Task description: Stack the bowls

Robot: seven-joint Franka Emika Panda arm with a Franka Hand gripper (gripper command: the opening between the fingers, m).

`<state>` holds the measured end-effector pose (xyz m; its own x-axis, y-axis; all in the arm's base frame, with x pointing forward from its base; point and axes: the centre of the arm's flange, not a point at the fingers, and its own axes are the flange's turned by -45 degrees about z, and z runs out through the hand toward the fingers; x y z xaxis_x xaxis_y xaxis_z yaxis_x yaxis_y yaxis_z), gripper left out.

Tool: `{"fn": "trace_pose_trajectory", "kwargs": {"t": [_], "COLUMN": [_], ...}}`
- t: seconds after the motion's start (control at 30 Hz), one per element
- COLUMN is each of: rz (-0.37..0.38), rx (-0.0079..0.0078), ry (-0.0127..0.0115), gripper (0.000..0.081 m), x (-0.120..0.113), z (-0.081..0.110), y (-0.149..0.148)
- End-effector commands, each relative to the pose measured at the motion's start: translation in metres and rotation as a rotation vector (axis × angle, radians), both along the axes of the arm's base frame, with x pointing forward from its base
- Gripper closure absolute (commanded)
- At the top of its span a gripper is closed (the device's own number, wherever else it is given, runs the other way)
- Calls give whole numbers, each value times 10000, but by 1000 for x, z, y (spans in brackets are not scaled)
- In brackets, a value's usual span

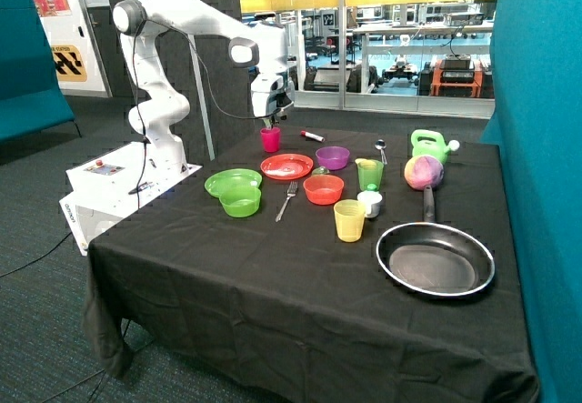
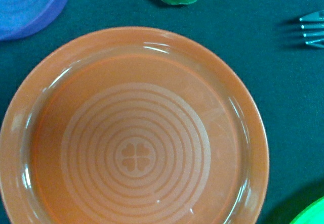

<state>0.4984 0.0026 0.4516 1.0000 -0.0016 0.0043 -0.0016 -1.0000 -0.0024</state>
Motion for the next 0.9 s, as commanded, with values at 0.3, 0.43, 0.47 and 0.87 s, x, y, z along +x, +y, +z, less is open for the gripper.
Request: {"fn": "trace_pose_trajectory", "kwargs": {"t": [0.3,0.43,0.47,0.87], "rz": [2439,2515,2560,3221], "rx": [-29,-29,-29,-30], "ry": [40,40,39,39], "gripper": [584,591,592,595], "x": [3,4,4,17], "z": [-4,-5,-5,-16], "y": [-3,-1,0,36]}}
